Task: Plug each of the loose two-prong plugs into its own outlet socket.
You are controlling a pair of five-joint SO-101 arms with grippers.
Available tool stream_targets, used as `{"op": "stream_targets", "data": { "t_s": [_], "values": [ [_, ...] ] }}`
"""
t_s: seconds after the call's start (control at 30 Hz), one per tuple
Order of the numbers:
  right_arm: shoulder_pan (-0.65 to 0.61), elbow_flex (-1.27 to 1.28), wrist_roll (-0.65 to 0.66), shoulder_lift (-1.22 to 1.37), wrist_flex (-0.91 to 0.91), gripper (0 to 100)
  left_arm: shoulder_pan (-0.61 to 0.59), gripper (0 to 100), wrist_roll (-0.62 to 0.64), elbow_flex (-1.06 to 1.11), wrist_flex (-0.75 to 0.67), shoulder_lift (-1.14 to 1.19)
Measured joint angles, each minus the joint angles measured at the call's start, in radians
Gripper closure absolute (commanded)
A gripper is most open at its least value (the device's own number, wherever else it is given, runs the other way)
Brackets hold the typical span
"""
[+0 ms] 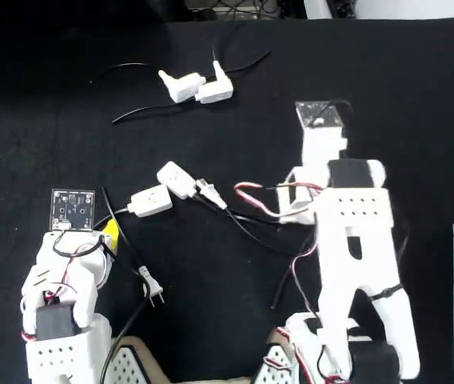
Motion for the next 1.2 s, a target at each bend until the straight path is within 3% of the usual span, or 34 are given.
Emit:
{"op": "stream_targets", "data": {
  "t_s": [0.33,0.77,0.93,1.2],
  "values": [
    [0.002,-0.008,0.296,0.003,0.005,81.4,0.0,79,0.0,0.0,0.0,0.0],
    [0.003,-0.008,0.83,0.241,-0.029,81.1,0.0,79,0.0,0.0,0.0,0.0],
    [0.035,-0.008,0.924,0.333,-0.106,81.4,0.0,79,0.0,0.0,0.0,0.0],
    [0.052,-0.038,0.944,0.497,-0.222,83.8,0.0,79,0.0,0.0,0.0,0.0]
  ]
}}
